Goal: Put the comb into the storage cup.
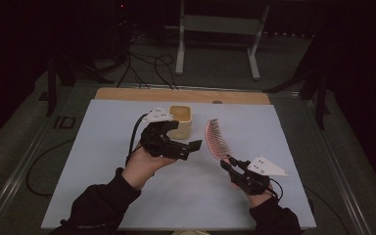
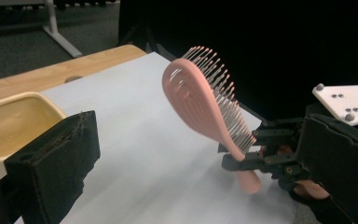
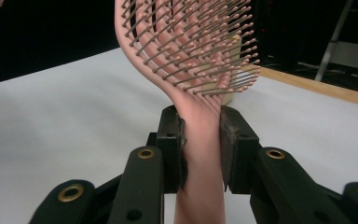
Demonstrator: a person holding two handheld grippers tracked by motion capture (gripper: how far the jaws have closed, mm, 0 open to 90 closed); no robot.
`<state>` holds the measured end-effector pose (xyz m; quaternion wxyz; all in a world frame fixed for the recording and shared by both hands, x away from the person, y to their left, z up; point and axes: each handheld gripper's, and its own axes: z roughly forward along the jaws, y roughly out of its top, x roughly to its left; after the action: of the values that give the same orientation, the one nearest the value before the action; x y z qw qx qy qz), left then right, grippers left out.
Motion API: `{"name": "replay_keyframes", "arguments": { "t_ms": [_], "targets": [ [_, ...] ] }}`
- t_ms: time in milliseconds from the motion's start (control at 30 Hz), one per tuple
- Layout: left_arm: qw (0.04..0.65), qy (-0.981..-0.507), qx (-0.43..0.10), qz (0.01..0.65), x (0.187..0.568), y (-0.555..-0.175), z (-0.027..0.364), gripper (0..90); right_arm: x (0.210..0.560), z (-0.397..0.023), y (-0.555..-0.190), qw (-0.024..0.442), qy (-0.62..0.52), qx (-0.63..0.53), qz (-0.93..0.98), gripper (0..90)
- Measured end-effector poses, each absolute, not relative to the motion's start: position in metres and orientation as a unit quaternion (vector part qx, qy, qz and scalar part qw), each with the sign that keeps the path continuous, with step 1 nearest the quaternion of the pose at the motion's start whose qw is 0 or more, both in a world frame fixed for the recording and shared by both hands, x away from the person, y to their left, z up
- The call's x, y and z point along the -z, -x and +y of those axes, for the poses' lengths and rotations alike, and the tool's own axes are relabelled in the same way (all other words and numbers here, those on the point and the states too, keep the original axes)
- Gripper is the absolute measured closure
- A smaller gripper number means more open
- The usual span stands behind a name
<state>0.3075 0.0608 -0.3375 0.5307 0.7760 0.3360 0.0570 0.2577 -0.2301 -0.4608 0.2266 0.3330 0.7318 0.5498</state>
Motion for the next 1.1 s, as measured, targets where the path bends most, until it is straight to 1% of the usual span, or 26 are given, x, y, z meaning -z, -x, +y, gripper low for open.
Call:
{"name": "replay_keyframes", "arguments": {
  "t_ms": [400, 800, 1033, 1100],
  "targets": [
    [0.521, -0.778, -0.034, 0.349, 0.340, -0.319, 0.032, 0.4, 0.462, -0.230, -0.258, 0.226, -0.333, -0.548, 0.733, 72.5],
    [0.512, -0.771, -0.022, 0.378, 0.351, -0.333, 0.010, 0.5, 0.463, -0.230, -0.259, 0.224, -0.332, -0.548, 0.734, 72.5],
    [0.507, -0.767, -0.003, 0.392, 0.359, -0.341, 0.003, 4.4, 0.463, -0.229, -0.259, 0.226, -0.333, -0.545, 0.736, 72.5],
    [0.508, -0.767, 0.003, 0.393, 0.362, -0.342, 0.002, 7.0, 0.464, -0.229, -0.260, 0.223, -0.331, -0.546, 0.737, 72.4]
  ]
}}
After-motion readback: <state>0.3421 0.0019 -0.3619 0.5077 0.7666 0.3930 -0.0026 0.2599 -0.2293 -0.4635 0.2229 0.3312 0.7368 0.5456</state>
